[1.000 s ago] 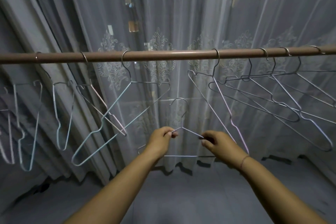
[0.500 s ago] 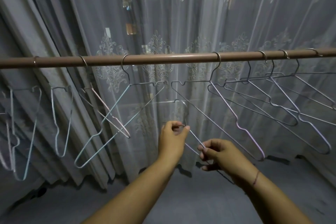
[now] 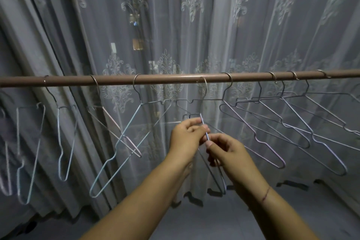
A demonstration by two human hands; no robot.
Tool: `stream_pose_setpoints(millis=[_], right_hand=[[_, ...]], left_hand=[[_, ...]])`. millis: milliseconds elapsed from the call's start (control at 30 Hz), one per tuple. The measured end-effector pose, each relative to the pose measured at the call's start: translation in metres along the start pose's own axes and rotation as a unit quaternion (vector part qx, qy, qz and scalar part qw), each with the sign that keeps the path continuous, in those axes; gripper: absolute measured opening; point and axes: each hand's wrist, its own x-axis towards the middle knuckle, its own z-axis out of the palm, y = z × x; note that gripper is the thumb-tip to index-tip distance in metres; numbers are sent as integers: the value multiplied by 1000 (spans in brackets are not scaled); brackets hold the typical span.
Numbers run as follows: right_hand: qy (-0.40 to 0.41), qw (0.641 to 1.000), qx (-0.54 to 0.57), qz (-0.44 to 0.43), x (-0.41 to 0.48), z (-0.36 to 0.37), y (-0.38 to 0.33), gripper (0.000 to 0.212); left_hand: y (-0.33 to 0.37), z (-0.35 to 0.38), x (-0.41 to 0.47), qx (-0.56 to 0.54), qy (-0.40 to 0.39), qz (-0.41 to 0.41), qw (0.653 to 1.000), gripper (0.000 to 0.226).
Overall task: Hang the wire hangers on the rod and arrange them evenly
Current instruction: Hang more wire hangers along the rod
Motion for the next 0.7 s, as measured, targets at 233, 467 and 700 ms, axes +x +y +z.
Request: stream_pose_setpoints(millis=[233, 467, 700], right_hand=[[-5, 1000, -9, -17, 44, 22, -14, 14], [-4, 999, 20, 49, 59, 43, 2, 11], [33, 998, -49, 19, 60, 36, 13, 10]], left_hand=[[33, -5, 31, 4, 38, 33, 999, 24], [18, -22, 53, 38, 79, 2, 996, 28], [7, -31, 56, 146, 151, 82, 974, 37]])
